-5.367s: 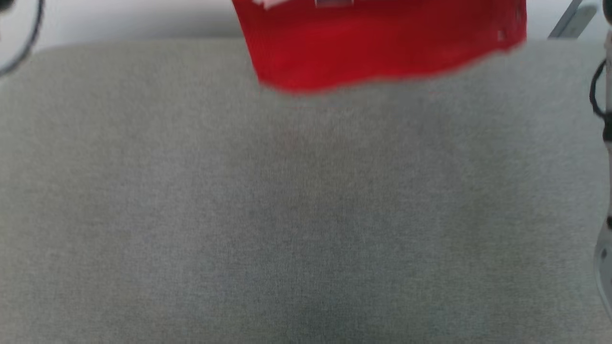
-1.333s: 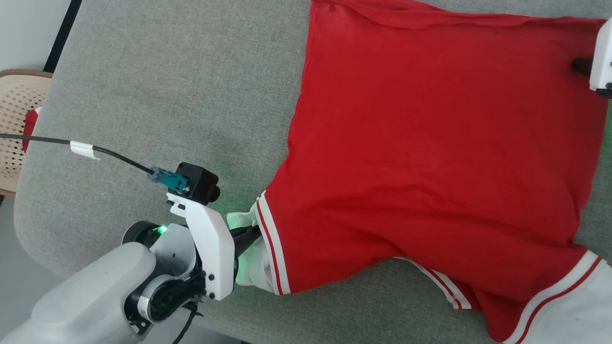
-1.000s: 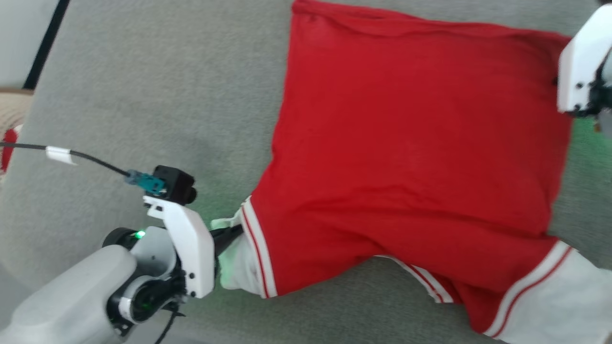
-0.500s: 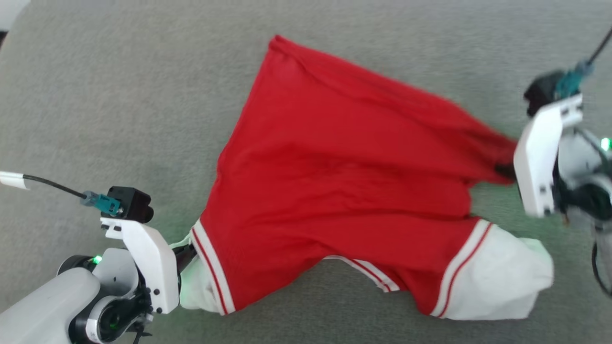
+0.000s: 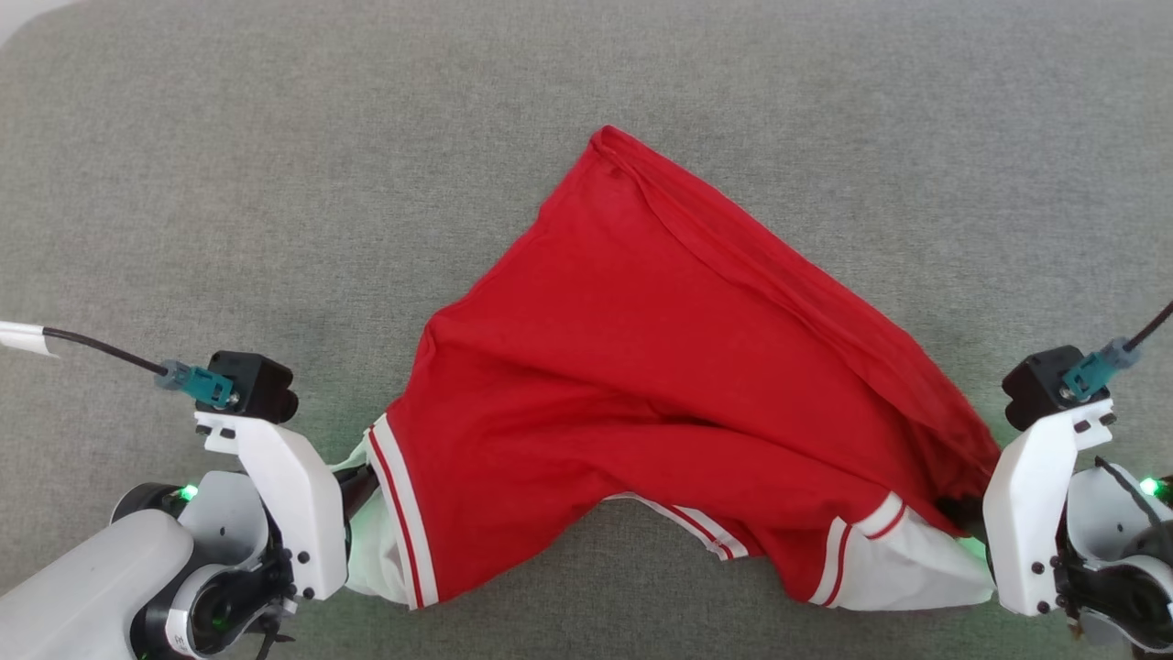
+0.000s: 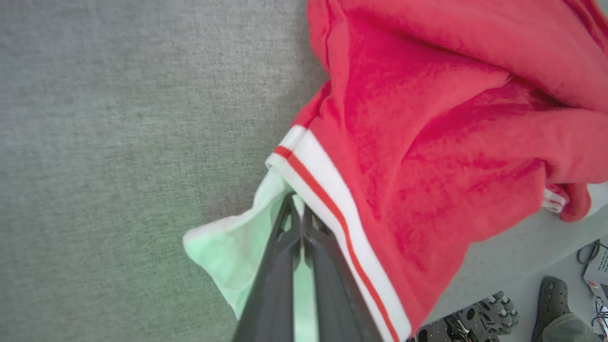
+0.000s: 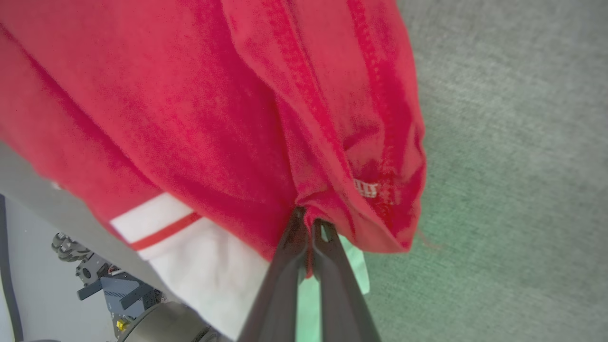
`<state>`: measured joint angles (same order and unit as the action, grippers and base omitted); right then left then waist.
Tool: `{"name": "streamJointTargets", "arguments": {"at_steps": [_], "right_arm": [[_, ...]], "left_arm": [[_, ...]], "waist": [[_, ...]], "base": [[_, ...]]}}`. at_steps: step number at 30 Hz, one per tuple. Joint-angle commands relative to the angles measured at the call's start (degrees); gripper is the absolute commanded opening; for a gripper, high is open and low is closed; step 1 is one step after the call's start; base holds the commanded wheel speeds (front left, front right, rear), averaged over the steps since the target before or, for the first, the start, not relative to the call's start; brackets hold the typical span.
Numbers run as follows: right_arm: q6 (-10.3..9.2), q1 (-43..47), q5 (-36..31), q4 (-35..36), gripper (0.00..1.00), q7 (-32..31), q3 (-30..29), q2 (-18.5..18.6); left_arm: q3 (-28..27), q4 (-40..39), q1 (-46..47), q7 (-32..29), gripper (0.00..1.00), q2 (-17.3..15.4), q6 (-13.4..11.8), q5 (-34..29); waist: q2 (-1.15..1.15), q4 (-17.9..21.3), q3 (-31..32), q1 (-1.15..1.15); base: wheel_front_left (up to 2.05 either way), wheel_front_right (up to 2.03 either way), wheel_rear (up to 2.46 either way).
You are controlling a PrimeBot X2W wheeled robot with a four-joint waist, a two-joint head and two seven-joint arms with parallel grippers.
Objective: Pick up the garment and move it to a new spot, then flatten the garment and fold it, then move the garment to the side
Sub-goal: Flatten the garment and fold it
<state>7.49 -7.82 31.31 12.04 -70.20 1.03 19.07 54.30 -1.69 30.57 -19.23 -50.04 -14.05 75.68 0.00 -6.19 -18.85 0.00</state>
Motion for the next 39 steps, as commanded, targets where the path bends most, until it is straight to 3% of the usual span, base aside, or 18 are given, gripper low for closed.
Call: {"name": "streamJointTargets", "arguments": {"at_steps": [1, 2, 8, 15, 19, 25, 32, 39], "right_arm": [[0.00, 0.23, -0.60, -0.70, 0.23, 0.95, -0.20, 0.01], [0.00, 0.24, -1.48, -1.88, 1.00, 2.81, -0.21, -0.24], [-0.01, -0.19, -2.58, -5.79, 1.00, 7.64, 0.70, 0.23], [0.00, 1.71, -0.31, 4.76, 1.00, 3.91, -3.11, 1.24], [0.00, 0.95, 0.47, 11.77, 1.00, 2.66, -5.43, -0.05], [0.00, -4.11, -1.42, 15.06, 1.00, 6.76, -4.35, -1.30], [0.00, -16.52, -2.54, 2.74, 1.00, 19.41, 3.72, 0.59], [0.00, -29.71, -2.26, -15.46, 1.00, 26.16, 12.28, 3.74]], "left_arm": [[-0.07, 0.02, 0.62, -0.11, 0.00, 0.28, 0.24, -0.05], [-0.06, 0.12, 0.75, -0.19, 0.00, 0.38, 0.36, -0.07], [0.12, 1.05, 0.28, -0.11, 0.00, 0.66, 0.87, 0.17], [0.46, 1.22, -1.43, 0.32, 0.00, 0.34, 0.55, 0.68], [0.52, 0.81, -1.88, 0.53, 0.00, 0.41, 0.23, 0.84], [0.96, 0.57, -1.04, 0.12, 0.00, 1.37, 0.84, 0.18], [2.09, 1.94, 2.34, -1.10, 0.00, 4.98, 2.43, -1.48], [3.70, 4.84, 6.69, -2.38, 0.00, 10.04, 5.20, -3.62]], "waist": [[0.00, -0.14, -0.20, 0.00], [0.00, -0.21, -0.32, 0.00], [0.00, -0.34, 0.30, 0.00], [0.00, -0.19, 2.62, 0.00], [0.00, -0.65, 3.42, 0.00], [0.00, -2.85, 3.37, 0.00], [0.00, -8.01, 1.65, 0.00], [0.00, -13.54, -0.50, 0.00]], "base": [[0.00, 0.00, 0.00], [0.00, 0.00, 0.00], [0.00, 0.00, 0.00], [0.00, 0.00, 0.00], [0.00, 0.00, 0.00], [0.00, 0.00, 0.00], [0.00, 0.00, 0.00], [0.00, 0.00, 0.00]]}}
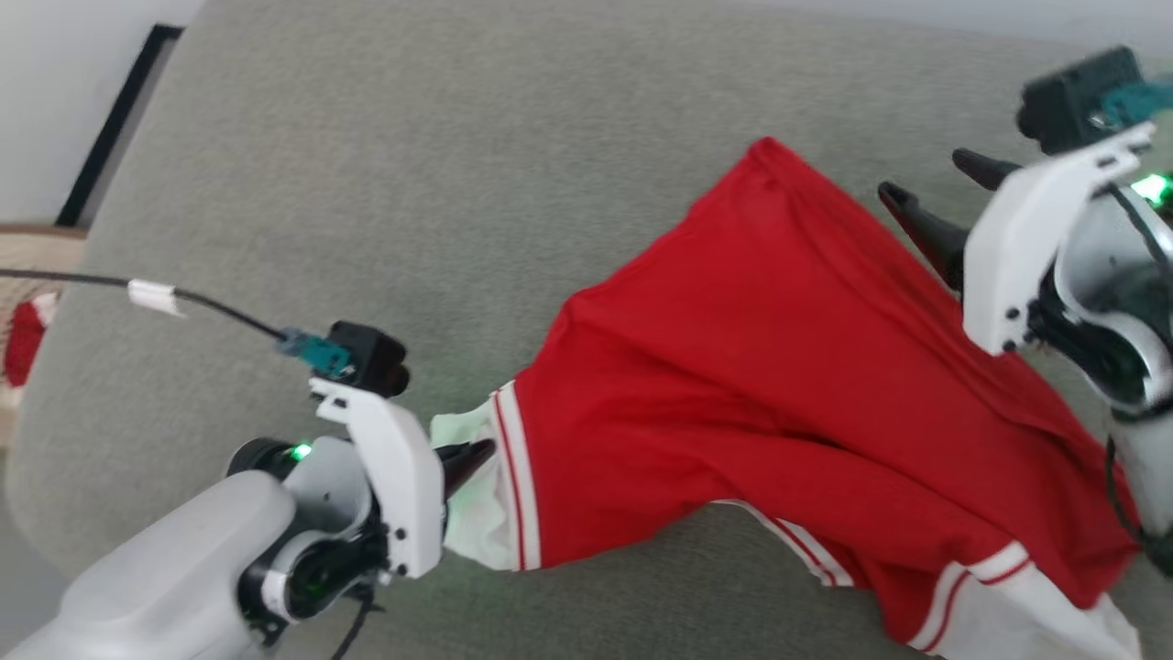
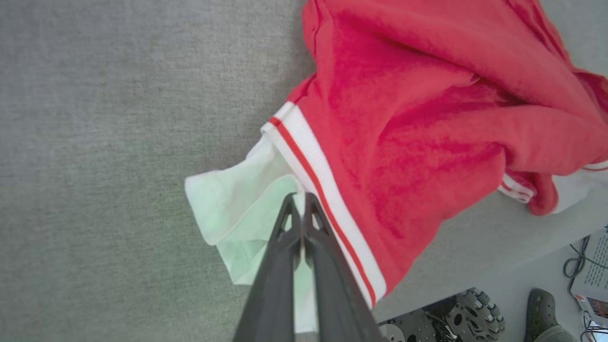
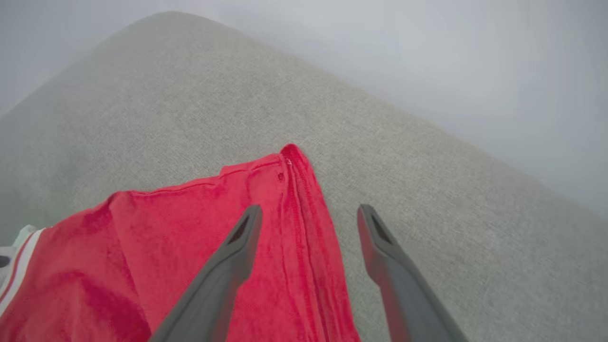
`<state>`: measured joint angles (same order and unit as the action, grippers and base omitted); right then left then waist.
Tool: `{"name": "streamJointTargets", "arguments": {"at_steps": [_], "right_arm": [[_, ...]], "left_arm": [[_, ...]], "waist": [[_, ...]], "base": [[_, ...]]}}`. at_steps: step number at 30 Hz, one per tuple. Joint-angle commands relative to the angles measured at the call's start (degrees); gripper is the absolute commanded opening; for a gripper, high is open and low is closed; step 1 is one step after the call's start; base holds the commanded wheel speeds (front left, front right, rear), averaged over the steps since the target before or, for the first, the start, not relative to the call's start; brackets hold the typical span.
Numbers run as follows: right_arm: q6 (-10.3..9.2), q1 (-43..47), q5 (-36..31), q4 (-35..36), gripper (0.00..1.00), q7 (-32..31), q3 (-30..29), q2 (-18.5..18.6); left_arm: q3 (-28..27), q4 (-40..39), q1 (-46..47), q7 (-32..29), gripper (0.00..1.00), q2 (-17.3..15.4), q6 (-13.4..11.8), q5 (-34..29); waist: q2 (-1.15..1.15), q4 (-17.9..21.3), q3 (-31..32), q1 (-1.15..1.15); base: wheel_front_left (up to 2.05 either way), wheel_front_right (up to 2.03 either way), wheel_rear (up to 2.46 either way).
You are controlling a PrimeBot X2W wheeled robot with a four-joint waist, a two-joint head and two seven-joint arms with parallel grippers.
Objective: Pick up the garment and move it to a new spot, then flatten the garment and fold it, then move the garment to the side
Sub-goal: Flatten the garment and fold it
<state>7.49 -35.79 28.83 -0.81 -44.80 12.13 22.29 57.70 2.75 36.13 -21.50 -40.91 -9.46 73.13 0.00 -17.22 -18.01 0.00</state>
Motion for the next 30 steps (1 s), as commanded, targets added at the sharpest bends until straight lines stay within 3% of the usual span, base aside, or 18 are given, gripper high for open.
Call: {"name": "streamJointTargets", "arguments": {"at_steps": [1, 2, 13, 21, 22, 23, 24, 30], "right_arm": [[0.00, -3.62, 0.41, -5.14, 1.00, 1.36, 2.34, 0.67], [0.00, -3.62, 0.41, -5.14, 1.00, 1.36, 2.34, 0.67], [0.00, -16.41, 0.79, -31.46, 1.00, 5.23, 15.73, 4.60], [0.00, -14.31, 2.14, -47.52, 1.00, 3.05, 25.15, 3.45], [0.01, -13.85, 3.08, -48.47, 0.83, 2.45, 26.08, 3.29], [0.03, -13.97, 3.89, -49.19, 0.29, 2.08, 26.73, 3.33], [0.04, -14.26, 4.39, -49.64, 0.00, 1.78, 27.33, 3.63], [-0.01, -19.54, 7.98, -48.34, 0.00, 3.89, 28.01, 5.81]], "left_arm": [[0.47, 0.86, 1.60, -0.19, 0.00, 1.54, 1.02, -1.11], [0.47, 0.86, 1.60, -0.19, 0.00, 1.54, 1.02, -1.11], [2.39, 6.13, 5.45, -0.46, 0.00, 8.39, 5.73, -2.35], [2.55, 9.55, 6.03, 0.36, 0.00, 10.45, 7.53, -2.14], [2.53, 9.91, 6.06, 0.35, 0.00, 10.53, 7.67, -2.08], [2.49, 10.22, 6.11, 0.40, 0.00, 10.57, 7.85, -1.99], [2.42, 10.52, 6.15, 0.45, 0.00, 10.57, 7.90, -1.89], [1.56, 11.84, 6.50, 0.68, 0.00, 9.38, 7.97, -1.62]], "waist": [[0.00, -3.24, -1.61, 0.00], [0.00, -3.24, -1.61, 0.00], [0.00, -12.16, -5.18, 0.00], [0.00, -14.16, -6.07, 0.00], [0.00, -14.19, -6.02, 0.00], [0.00, -14.14, -5.99, 0.00], [0.00, -14.03, -5.92, 0.00], [0.00, -12.05, -4.74, 0.00]], "base": [[0.00, 0.00, 0.00], [0.00, 0.00, 0.00], [0.00, 0.00, 0.00], [0.00, 0.00, 0.00], [0.00, 0.00, 0.00], [0.00, 0.00, 0.00], [0.00, 0.00, 0.00], [0.00, 0.00, 0.00]]}}
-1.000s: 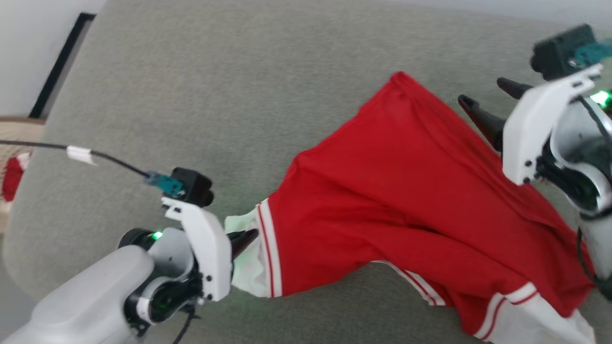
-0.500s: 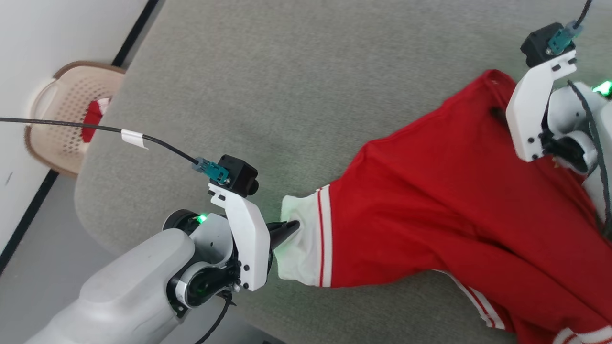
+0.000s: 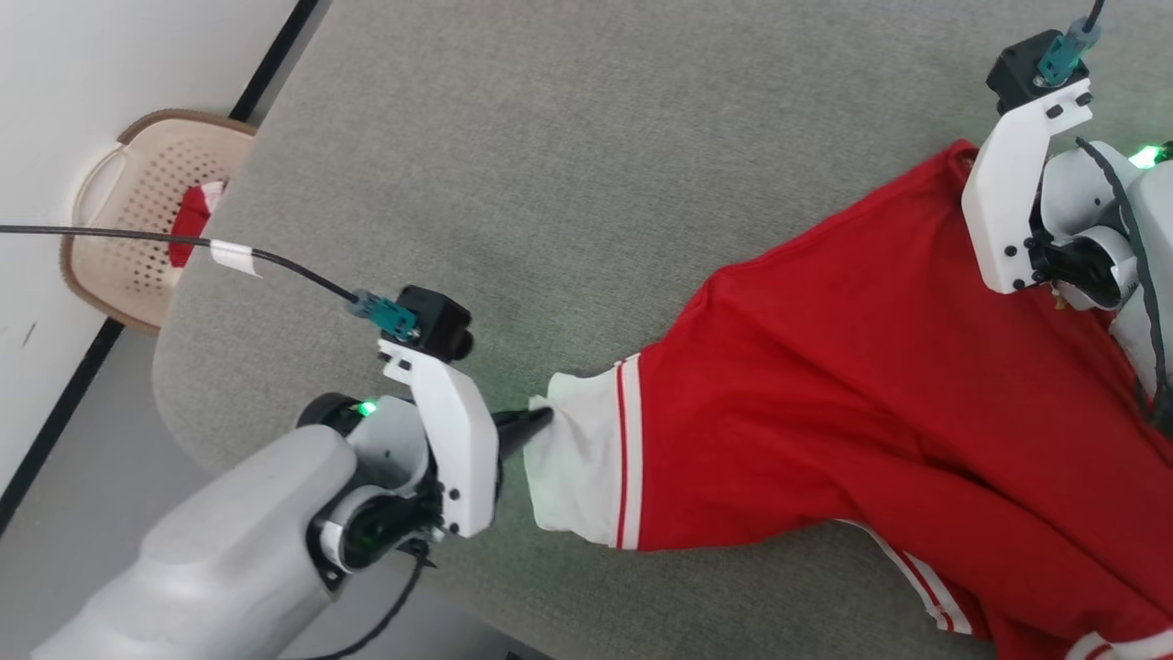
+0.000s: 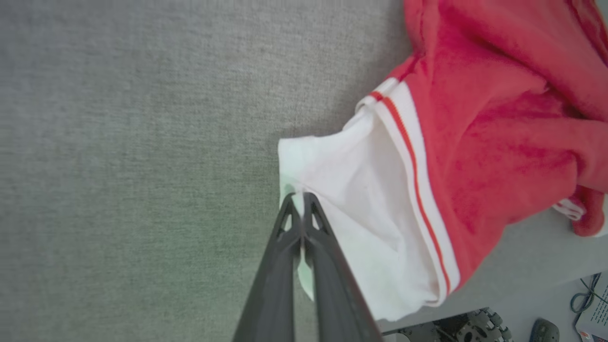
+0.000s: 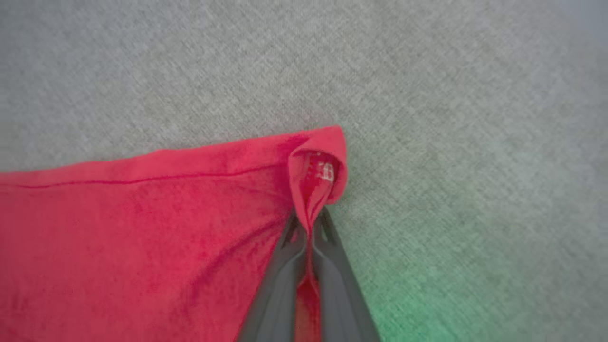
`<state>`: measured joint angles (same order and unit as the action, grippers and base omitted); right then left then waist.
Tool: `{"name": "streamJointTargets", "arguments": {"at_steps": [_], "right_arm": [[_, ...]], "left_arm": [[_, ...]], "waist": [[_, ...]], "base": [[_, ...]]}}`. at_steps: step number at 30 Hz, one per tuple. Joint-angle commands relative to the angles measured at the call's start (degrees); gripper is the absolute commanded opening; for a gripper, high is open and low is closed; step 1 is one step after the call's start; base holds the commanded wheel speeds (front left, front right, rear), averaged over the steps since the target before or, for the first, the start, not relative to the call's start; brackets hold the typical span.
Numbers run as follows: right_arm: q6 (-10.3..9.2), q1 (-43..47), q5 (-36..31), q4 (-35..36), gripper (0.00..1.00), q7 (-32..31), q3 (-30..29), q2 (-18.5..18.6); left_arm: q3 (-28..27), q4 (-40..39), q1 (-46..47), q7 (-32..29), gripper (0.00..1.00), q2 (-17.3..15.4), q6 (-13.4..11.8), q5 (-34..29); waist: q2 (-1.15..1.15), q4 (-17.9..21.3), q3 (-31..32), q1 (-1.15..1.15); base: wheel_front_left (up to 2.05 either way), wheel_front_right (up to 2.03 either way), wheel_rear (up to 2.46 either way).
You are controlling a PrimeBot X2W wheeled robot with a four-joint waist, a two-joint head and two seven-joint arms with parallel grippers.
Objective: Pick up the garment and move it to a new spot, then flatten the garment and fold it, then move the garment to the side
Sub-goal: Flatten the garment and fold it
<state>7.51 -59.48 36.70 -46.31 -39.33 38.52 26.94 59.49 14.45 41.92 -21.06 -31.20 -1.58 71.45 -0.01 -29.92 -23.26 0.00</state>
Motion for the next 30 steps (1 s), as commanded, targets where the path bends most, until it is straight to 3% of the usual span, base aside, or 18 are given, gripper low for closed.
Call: {"name": "streamJointTargets", "arguments": {"at_steps": [1, 12, 16, 24, 30], "right_arm": [[-0.04, 3.39, 0.77, -2.29, 0.00, -1.26, 1.64, 1.54], [-0.04, -0.88, 6.09, 7.60, 0.00, 5.21, 0.86, 5.19], [-0.03, -0.70, 6.86, 11.05, 0.00, 6.13, -1.19, 6.49], [-0.03, 0.89, 5.37, 18.44, 0.00, 5.32, -6.37, 7.98], [-0.03, 2.57, 2.43, 24.37, 0.00, 2.54, -12.64, 6.38]], "left_arm": [[-0.45, 0.25, 0.97, 0.24, 0.00, -0.75, 0.03, 0.00], [-3.89, -0.15, 9.36, -3.43, 0.00, -8.69, -2.88, -3.00], [-4.80, -0.91, 14.00, -4.58, 0.00, -11.53, -2.07, -5.08], [-5.71, -0.26, 21.30, -7.46, 0.00, -14.55, -1.42, -8.10], [-6.10, 2.04, 26.42, -9.03, 0.00, -14.58, -1.11, -10.38]], "waist": [[0.01, 1.17, 0.83, 0.00], [0.01, 8.39, 5.45, 0.00], [0.01, 11.34, 7.32, 0.00], [0.01, 16.07, 9.87, 0.00], [0.01, 19.12, 11.00, 0.00]], "base": [[0.00, 0.00, 0.00], [0.00, 0.00, 0.00], [0.00, 0.00, 0.00], [0.00, 0.00, 0.00], [0.00, 0.00, 0.00]]}}
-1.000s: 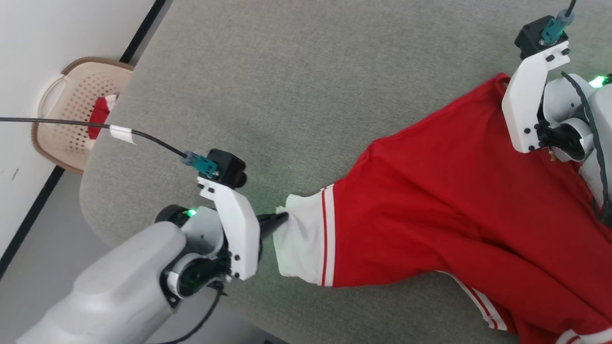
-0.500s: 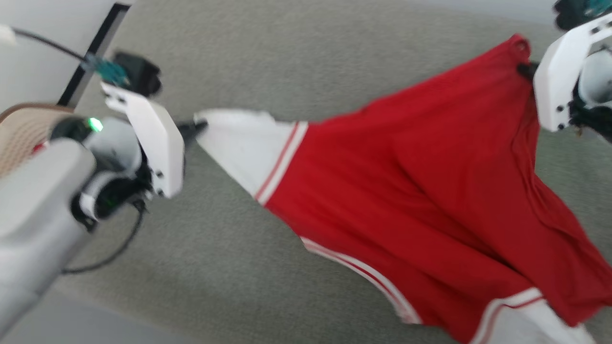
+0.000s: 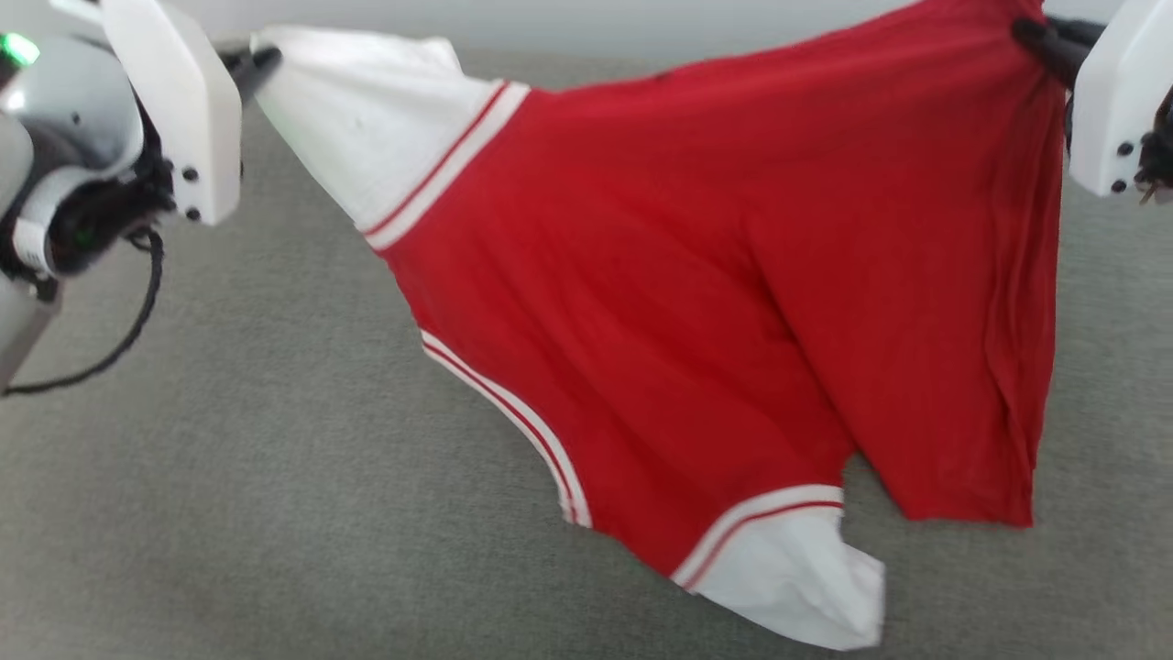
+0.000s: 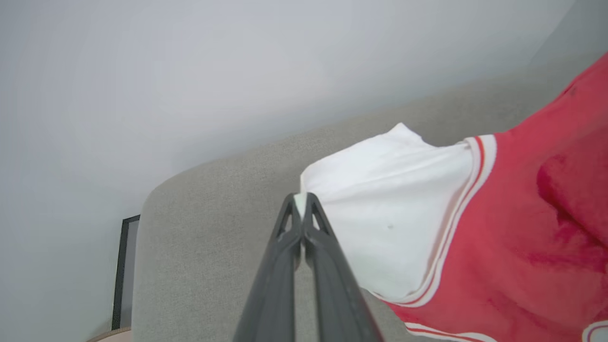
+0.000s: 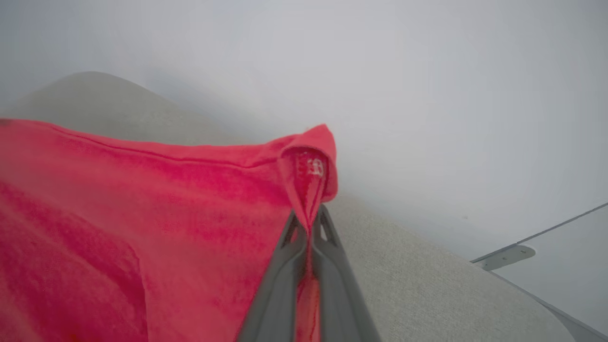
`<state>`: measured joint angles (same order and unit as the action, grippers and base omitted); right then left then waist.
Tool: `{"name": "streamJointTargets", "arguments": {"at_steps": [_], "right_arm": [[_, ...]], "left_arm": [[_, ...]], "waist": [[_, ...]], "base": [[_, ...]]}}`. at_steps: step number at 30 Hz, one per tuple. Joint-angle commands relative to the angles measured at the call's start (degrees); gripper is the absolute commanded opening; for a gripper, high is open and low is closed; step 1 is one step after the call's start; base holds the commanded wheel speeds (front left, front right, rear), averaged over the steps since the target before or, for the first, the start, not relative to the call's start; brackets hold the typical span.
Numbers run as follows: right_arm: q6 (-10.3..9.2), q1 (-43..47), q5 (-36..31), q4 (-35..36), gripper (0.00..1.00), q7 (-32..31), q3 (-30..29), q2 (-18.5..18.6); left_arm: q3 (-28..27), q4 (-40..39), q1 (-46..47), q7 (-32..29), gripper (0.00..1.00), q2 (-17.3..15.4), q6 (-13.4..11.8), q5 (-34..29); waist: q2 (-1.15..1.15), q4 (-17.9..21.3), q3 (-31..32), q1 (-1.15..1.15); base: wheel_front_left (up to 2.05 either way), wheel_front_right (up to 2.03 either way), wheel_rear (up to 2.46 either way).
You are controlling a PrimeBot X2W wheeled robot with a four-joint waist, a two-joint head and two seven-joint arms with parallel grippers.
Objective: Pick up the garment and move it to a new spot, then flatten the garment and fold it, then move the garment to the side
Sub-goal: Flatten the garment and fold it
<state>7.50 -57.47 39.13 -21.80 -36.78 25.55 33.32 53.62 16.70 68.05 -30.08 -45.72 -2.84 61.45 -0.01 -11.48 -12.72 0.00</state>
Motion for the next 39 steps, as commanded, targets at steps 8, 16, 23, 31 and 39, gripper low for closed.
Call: {"name": "streamJointTargets", "arguments": {"at_steps": [8, 16, 23, 31, 39], "right_arm": [[-0.02, -3.62, -11.04, -2.00, 0.00, 3.98, -9.63, -6.19], [-0.02, -12.69, -29.24, -11.86, 0.00, 26.01, -20.69, -14.64], [-0.02, -13.22, -37.35, -21.25, 0.00, 36.19, -22.97, -18.58], [-0.02, -5.93, -32.68, -27.41, 0.00, 31.77, -20.49, -18.64], [-0.02, 6.77, -20.96, -24.02, 0.00, 22.03, -14.05, -16.17]], "left_arm": [[-1.60, 9.56, 9.27, 8.79, 0.00, 4.90, 0.50, -7.00], [-4.09, 22.45, 21.71, 33.90, 0.00, 11.39, -0.98, -18.17], [-5.27, 26.27, 21.62, 45.18, 0.00, 14.26, 4.26, -21.03], [-0.59, 26.66, 9.65, 39.27, 0.00, 13.03, 9.31, -17.48], [3.83, 17.57, -6.29, 21.08, 0.00, 8.25, 10.22, -4.94]], "waist": [[0.01, 2.53, -1.52, 0.00], [0.01, 3.22, -3.74, 0.00], [0.01, 2.50, -2.90, 0.00], [0.01, 1.24, -0.62, 0.00], [0.01, 0.10, 1.70, 0.00]], "base": [[0.00, 0.00, 0.00], [0.00, 0.00, 0.00], [0.00, 0.00, 0.00], [0.00, 0.00, 0.00], [0.00, 0.00, 0.00]]}}
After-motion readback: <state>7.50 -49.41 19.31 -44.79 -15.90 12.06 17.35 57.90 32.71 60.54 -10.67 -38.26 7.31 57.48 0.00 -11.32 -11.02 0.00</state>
